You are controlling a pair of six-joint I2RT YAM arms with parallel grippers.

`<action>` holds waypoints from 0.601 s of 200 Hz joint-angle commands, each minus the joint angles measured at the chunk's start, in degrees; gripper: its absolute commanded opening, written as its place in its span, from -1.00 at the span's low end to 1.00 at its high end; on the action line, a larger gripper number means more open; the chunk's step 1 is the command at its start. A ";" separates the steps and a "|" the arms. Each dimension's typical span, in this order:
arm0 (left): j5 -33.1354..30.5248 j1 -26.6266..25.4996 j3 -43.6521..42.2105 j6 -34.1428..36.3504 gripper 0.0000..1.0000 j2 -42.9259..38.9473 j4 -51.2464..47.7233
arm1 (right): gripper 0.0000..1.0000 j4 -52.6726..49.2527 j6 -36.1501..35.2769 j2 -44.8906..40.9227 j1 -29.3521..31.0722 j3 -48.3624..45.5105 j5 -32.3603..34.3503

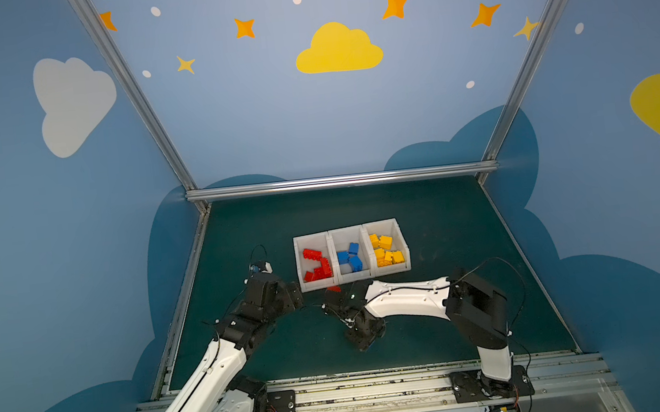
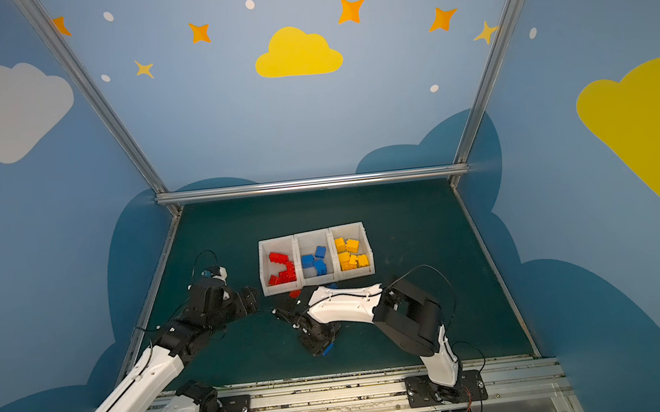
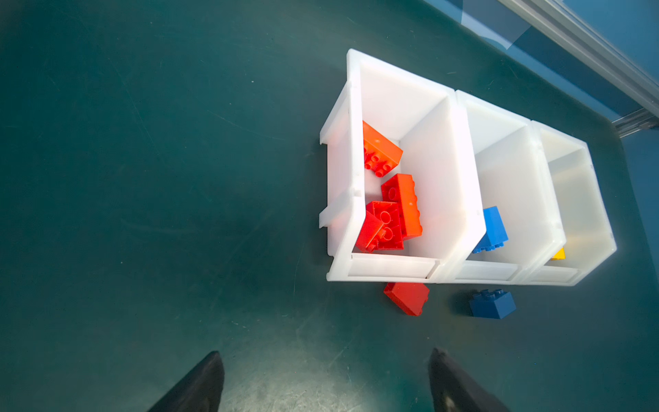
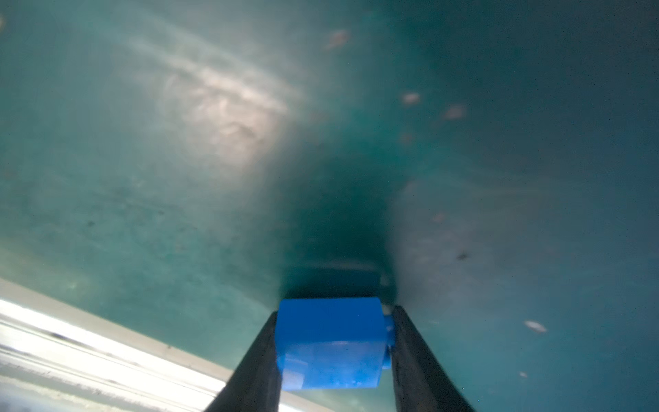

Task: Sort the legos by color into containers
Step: 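Carry the blue brick with the right gripper into the middle compartment and release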

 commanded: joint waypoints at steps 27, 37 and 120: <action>2.91 2.05 0.12 0.86 0.80 0.36 0.61 | -0.33 -5.67 -7.68 -6.20 -11.04 9.80 1.09; 2.91 2.27 0.35 0.97 0.80 0.27 0.43 | -0.34 -6.39 -9.08 -5.50 -13.48 13.26 1.28; 6.20 2.52 0.56 0.72 0.80 -1.54 -1.11 | -0.33 -9.74 -10.39 12.42 -25.43 41.84 0.12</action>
